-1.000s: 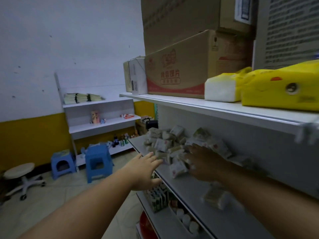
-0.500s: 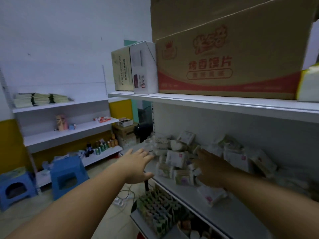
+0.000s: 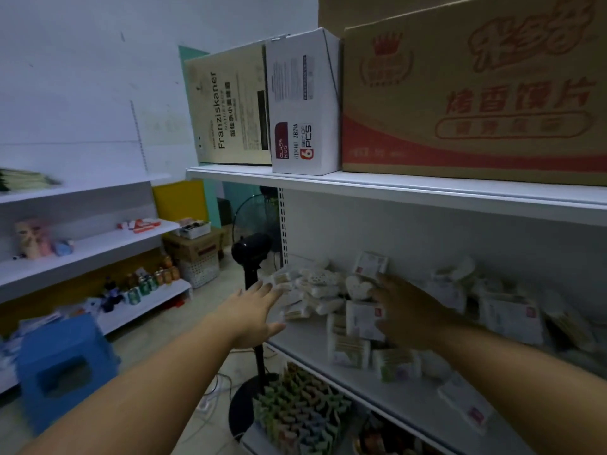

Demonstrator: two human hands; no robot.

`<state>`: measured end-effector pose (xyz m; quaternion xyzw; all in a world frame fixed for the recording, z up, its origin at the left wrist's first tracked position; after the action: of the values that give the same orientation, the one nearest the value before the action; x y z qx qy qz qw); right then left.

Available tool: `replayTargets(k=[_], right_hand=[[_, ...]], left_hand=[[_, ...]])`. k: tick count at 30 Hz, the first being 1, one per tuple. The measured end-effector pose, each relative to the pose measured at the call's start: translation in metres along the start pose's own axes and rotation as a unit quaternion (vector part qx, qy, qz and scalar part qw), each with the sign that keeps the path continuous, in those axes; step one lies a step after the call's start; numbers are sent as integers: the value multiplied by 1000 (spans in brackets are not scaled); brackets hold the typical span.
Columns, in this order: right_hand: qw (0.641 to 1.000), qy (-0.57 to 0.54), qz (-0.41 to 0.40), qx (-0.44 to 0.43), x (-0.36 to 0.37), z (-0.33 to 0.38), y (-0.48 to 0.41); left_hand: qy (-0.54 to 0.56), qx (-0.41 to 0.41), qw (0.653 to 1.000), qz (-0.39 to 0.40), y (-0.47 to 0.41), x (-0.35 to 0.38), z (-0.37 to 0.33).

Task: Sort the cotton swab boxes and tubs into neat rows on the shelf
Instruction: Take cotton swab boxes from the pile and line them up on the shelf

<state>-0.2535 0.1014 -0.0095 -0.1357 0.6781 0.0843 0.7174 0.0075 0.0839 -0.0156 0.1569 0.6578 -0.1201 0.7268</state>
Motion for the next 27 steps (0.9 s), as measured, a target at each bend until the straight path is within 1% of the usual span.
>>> replayTargets(k=[4,8,12,16,19,22,25,27], right_hand=[[999,-5,-41,-21,2,3,-54],[996,-36,-76,-19,-3,5,-107],[998,-14,-56,-9,1,-11,-151],[999,-21,-40,27,6,-31,-176],[998,-22,-34,57,12,-37,-186],[996,-16,-50,75,15,-35,-201],[992,-35,-67,104,15,-28,-219],[987,-51,-60,142,18,-22,-231]], left_hand=[[-3,-15,1000,18,-29,15,28],[-12,-20,998,64,-62,30,51],[16,-27,998,45,-101,26,77],[46,-29,998,40,-135,33,94],[121,-21,991,58,-160,45,106],[225,-4,972,71,-187,53,116],[363,-16,929,74,-211,58,129],[423,-45,903,55,-228,63,137]])
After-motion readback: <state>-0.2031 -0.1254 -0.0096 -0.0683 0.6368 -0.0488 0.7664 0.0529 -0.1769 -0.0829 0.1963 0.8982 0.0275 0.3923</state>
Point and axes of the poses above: each hand's wrist, its own y-axis away from the middle knuckle, its own x-axis out of the palm, z = x × y, the point moved 5 cm from there along -y, towards the middle knuckle, and after that the axes turned 2 degrees about x, right-handed, at the moved point
